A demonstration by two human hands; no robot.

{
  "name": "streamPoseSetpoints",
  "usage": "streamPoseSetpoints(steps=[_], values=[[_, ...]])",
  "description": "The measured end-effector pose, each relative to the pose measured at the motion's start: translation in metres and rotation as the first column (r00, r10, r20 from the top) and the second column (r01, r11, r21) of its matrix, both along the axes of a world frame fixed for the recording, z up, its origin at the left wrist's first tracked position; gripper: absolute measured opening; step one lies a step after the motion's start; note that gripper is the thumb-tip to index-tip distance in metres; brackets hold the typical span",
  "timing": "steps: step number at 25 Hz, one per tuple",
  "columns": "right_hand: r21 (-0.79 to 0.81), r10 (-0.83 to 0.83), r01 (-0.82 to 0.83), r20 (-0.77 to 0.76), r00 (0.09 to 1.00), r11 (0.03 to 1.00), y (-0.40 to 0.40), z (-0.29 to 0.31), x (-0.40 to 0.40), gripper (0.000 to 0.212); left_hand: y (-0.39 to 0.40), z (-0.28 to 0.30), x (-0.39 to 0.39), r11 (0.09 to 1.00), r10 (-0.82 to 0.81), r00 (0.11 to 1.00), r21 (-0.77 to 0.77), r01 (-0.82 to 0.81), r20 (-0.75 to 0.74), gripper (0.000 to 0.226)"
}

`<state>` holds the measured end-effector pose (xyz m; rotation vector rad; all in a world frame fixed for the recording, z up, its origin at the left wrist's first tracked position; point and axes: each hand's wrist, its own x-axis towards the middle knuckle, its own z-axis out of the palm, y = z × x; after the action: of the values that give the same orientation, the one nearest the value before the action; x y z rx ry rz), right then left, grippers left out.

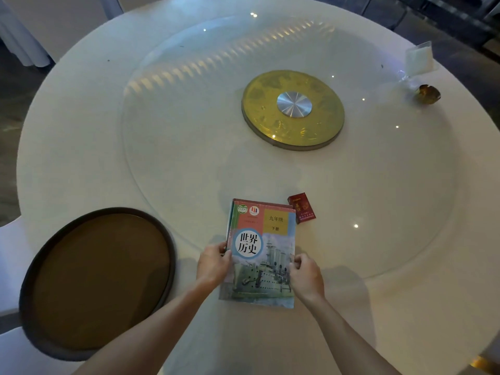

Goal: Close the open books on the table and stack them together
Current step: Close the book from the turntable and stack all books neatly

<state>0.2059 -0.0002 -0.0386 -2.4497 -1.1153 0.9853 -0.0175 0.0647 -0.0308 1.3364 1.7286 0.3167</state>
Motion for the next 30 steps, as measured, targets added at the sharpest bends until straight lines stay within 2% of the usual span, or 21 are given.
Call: streamPoseSetpoints(steps=[4,9,15,24,27,28,30], values=[[-0.011,0.004,-0.004,-0.008,1.000,1.000,0.009,0.002,0.000,0.011,0.004,-0.001,-0.002,0.996,-0.059,0.993,0.055,0.065,-0.104,0.028],[-0.058,-0.005,0.002,-0.045,0.999,0.998,0.016,0.001,0.003,0.010,0.010,-0.004,-0.004,0.996,-0.064,0.992,0.058,0.070,-0.110,0.030],[-0.018,-0.050,0.048,-0.107,0.993,0.999,0.016,-0.002,0.004,0.005,0.008,-0.003,-0.003,0.992,-0.069,0.994,0.100,0.077,-0.085,0.035],[0.112,0.016,-0.017,0.010,1.000,0.994,0.005,-0.004,-0.001,0.006,0.006,-0.001,-0.003,0.988,-0.092,0.982,0.110,0.111,-0.163,0.041],[0.047,-0.070,0.074,-0.088,0.994,0.996,0.008,-0.003,-0.002,0.005,0.005,-0.002,-0.002,0.991,-0.087,0.986,0.086,0.100,-0.140,0.037],[0.012,-0.118,0.121,-0.131,0.984,0.993,0.010,-0.003,-0.001,0.004,0.006,-0.003,-0.001,0.998,-0.045,0.992,0.049,0.051,-0.118,0.033],[-0.038,-0.172,0.168,-0.201,0.964,0.985,0.013,-0.007,0.004,0.017,0.008,-0.007,0.000,0.997,0.055,0.995,-0.050,-0.059,-0.079,0.028]])
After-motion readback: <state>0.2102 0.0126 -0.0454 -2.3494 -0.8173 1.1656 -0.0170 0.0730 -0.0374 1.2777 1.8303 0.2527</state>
